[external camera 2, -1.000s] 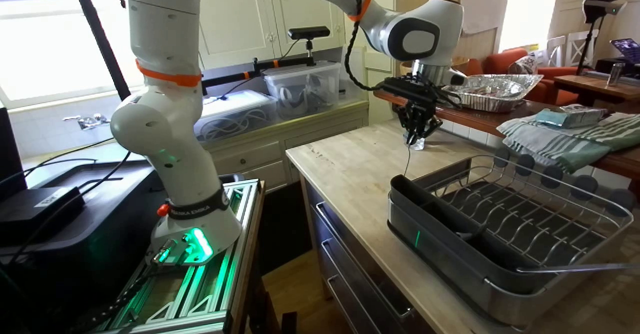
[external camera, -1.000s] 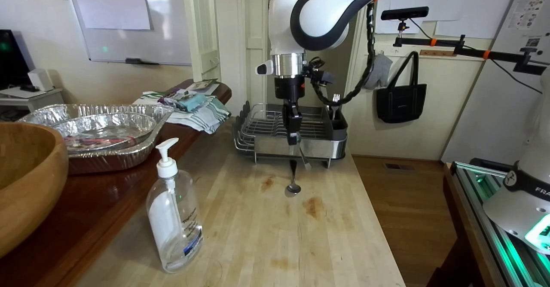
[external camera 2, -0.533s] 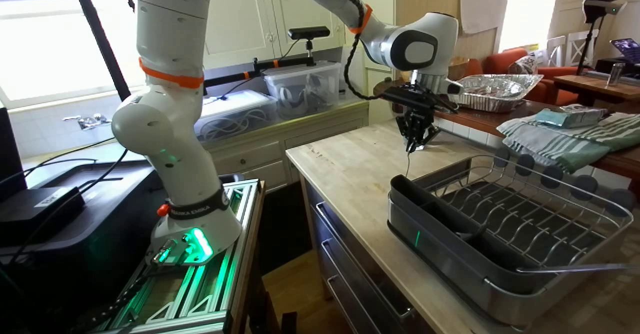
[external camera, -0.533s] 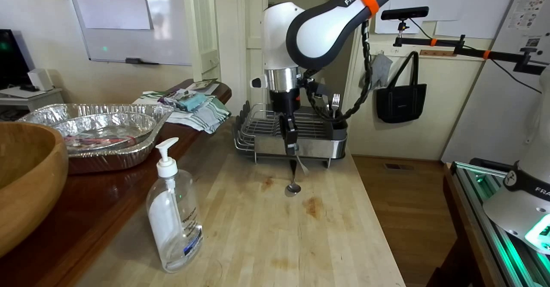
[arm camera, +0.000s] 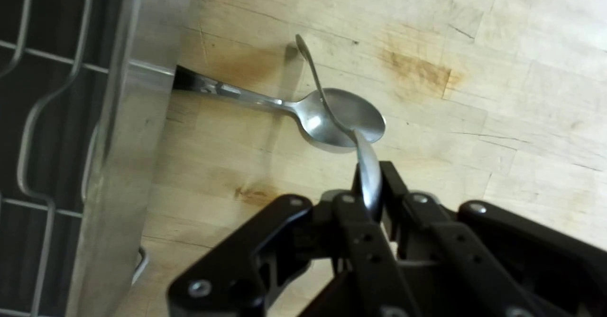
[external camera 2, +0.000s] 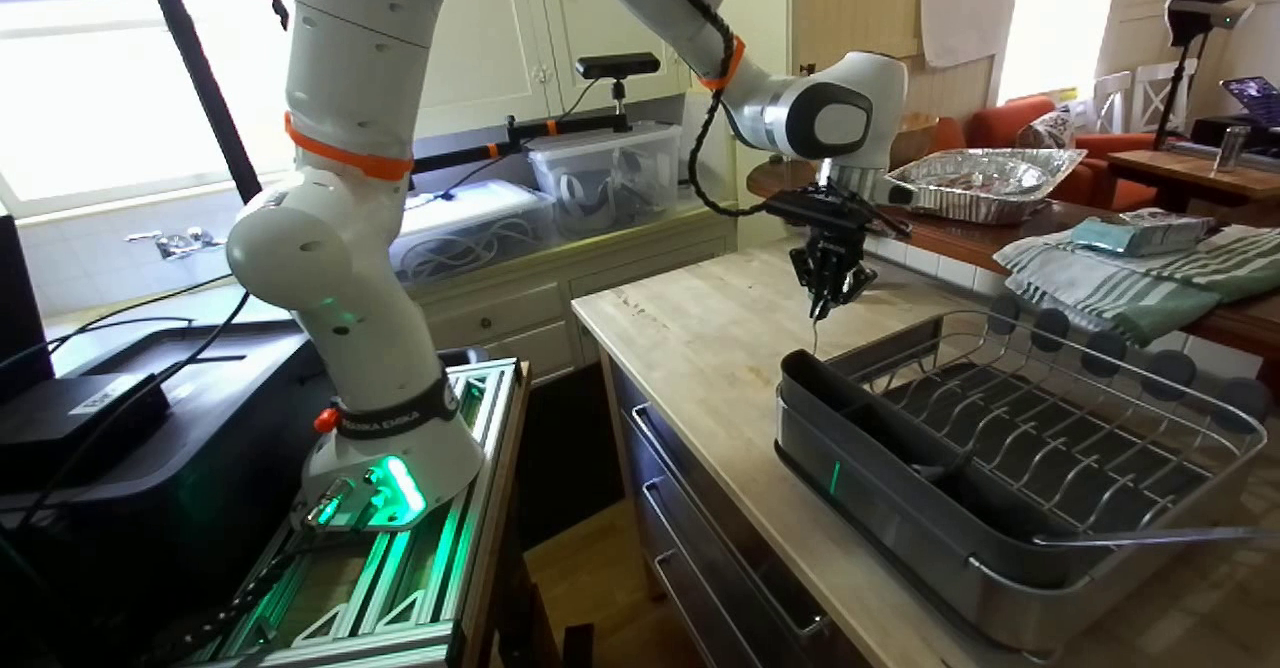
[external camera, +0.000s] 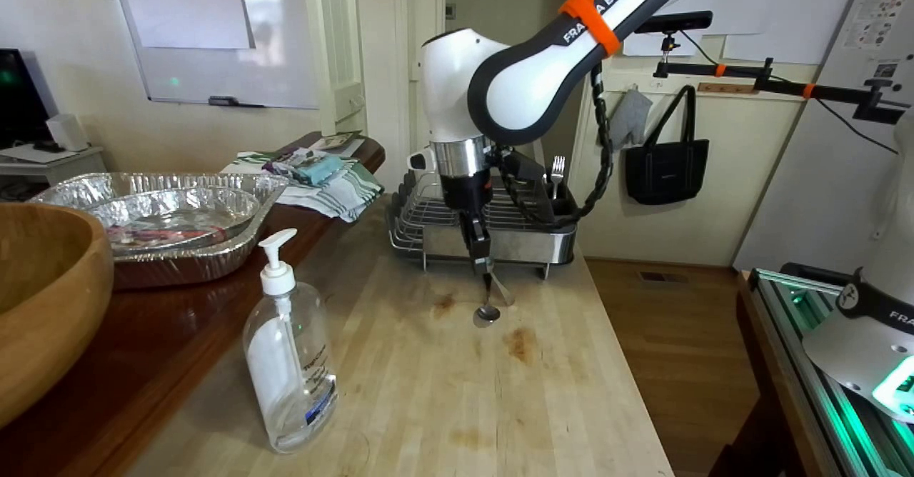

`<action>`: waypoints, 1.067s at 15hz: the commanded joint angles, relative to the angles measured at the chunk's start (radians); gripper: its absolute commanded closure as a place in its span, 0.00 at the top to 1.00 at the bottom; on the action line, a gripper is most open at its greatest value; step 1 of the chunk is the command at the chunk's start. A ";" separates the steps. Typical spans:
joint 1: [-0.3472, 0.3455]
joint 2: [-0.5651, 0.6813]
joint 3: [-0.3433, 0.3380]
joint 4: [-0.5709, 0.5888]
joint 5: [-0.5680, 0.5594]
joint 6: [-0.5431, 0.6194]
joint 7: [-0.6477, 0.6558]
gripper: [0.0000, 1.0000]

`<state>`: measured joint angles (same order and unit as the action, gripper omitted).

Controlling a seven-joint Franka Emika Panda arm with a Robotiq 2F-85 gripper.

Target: Remove the spoon from the dish rack

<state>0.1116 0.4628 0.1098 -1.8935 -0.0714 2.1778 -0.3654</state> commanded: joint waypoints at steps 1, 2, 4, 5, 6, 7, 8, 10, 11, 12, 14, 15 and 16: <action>0.017 0.061 0.001 0.057 -0.050 -0.019 0.047 0.02; 0.020 0.068 0.001 0.066 -0.056 -0.023 0.052 0.02; 0.027 0.081 0.002 0.082 -0.066 -0.029 0.063 0.02; 0.030 0.087 0.002 0.088 -0.072 -0.031 0.067 0.02; 0.034 0.094 0.001 0.094 -0.078 -0.033 0.070 0.02; 0.038 0.100 0.000 0.100 -0.085 -0.035 0.074 0.02; 0.042 0.106 -0.001 0.105 -0.093 -0.036 0.080 0.02; 0.050 0.117 -0.003 0.111 -0.109 -0.037 0.090 0.02; 0.053 0.123 -0.003 0.117 -0.115 -0.042 0.094 0.02; 0.057 0.131 -0.003 0.125 -0.120 -0.049 0.099 0.02; 0.064 0.145 -0.004 0.140 -0.132 -0.063 0.105 0.02; 0.069 0.152 -0.005 0.145 -0.140 -0.067 0.110 0.02; 0.072 0.158 -0.006 0.150 -0.148 -0.070 0.114 0.02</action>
<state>0.1705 0.5586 0.1106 -1.7868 -0.1783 2.1235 -0.2790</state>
